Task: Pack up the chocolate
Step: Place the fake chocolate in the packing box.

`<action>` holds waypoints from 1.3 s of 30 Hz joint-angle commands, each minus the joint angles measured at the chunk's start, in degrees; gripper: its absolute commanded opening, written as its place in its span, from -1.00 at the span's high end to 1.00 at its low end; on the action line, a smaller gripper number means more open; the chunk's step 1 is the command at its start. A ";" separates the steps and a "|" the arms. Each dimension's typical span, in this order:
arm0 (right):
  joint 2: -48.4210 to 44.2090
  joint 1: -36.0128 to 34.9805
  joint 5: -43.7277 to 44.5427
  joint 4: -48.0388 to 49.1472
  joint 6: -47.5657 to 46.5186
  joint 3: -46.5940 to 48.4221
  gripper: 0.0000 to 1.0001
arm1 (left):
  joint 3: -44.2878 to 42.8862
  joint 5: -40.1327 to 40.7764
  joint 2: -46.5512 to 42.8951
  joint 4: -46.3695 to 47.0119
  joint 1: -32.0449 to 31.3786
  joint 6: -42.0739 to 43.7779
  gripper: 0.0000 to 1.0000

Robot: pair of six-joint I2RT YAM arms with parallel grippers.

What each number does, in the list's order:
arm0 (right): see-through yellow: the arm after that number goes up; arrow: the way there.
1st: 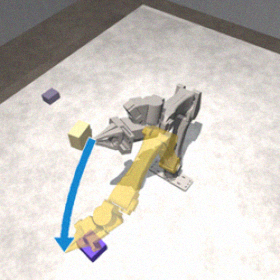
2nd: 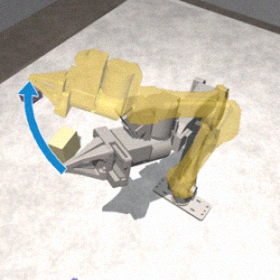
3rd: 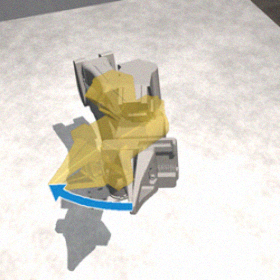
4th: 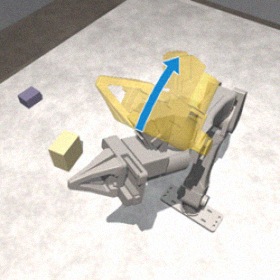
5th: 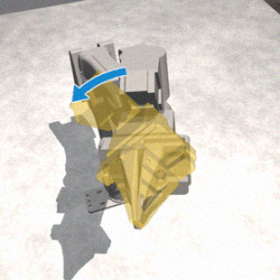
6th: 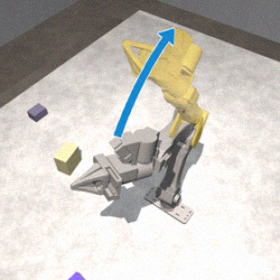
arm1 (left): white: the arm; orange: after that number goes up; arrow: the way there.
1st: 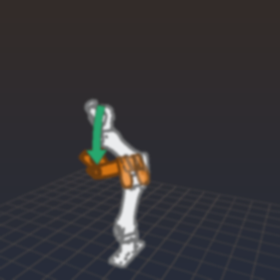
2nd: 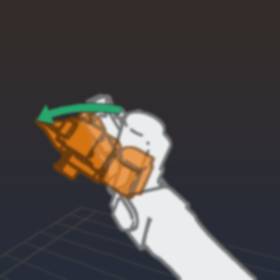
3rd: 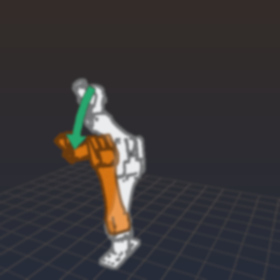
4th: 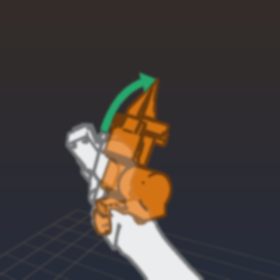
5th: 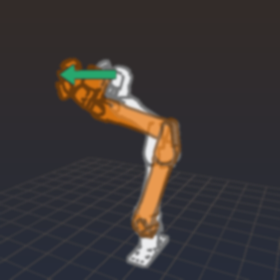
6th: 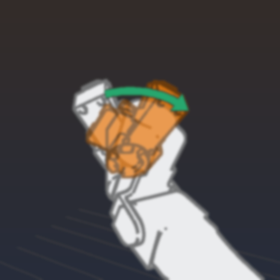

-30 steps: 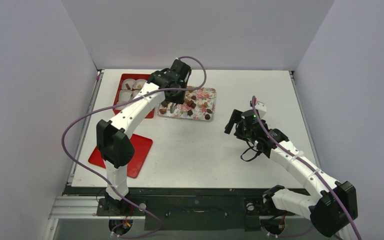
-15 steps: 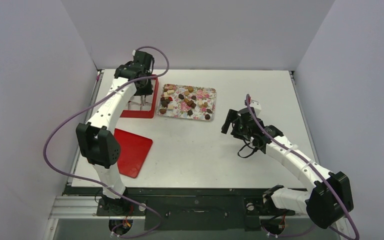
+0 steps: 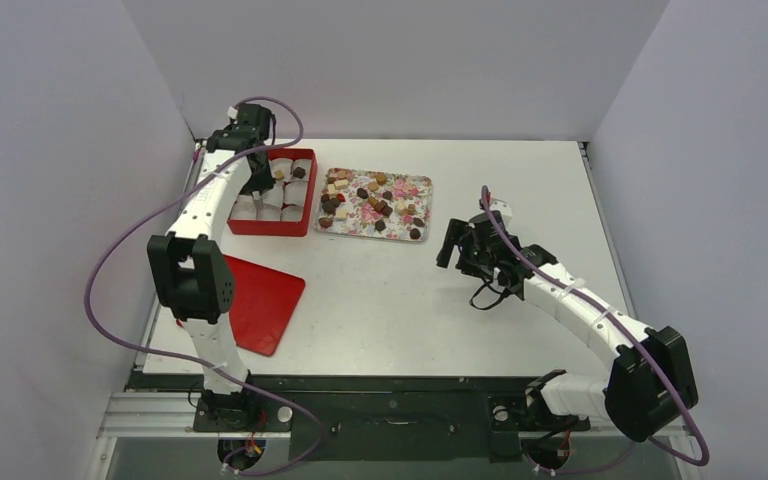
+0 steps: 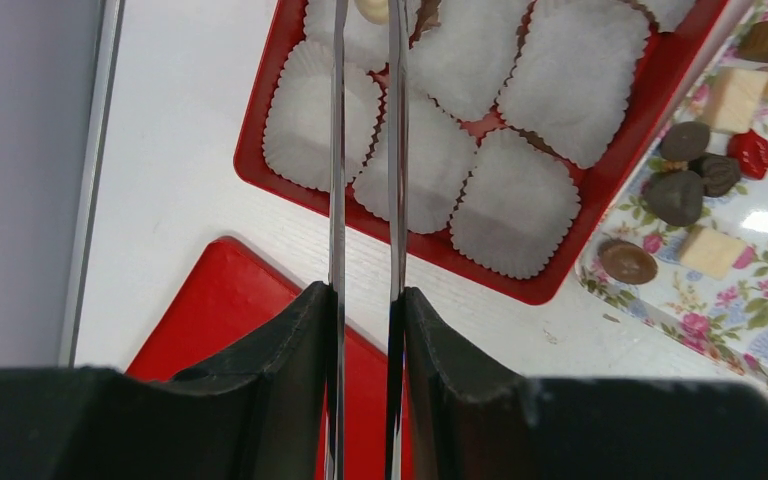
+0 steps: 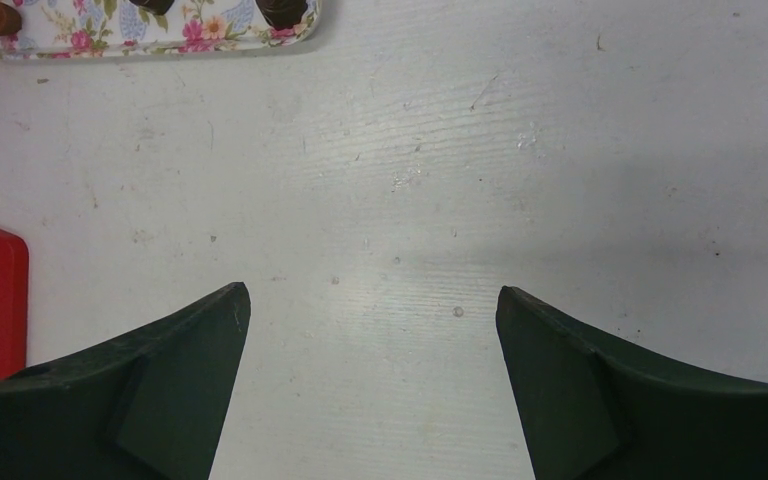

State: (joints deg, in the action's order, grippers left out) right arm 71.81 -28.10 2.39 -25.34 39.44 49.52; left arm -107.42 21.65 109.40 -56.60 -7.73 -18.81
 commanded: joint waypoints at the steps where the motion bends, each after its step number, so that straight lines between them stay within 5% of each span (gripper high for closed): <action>1: 0.95 0.44 -0.57 2.51 -0.65 2.10 -0.78 | -3.17 1.76 2.72 2.10 1.10 0.91 0.51; 18: 0.93 0.52 -0.37 2.69 -0.34 1.90 -0.77 | -0.17 0.01 5.09 5.23 2.76 1.46 0.44; 25: 0.55 0.70 -0.22 1.85 -0.63 2.89 -0.77 | -1.94 -0.68 5.81 4.78 2.76 1.68 0.14; 39: -0.20 0.69 1.09 -0.53 -0.42 5.64 -0.77 | -4.82 -1.97 0.98 3.32 1.50 1.46 0.13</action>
State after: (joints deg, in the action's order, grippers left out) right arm 72.97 -27.94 1.72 -25.02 39.44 52.36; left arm -108.84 20.12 115.09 -53.84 -5.58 -17.56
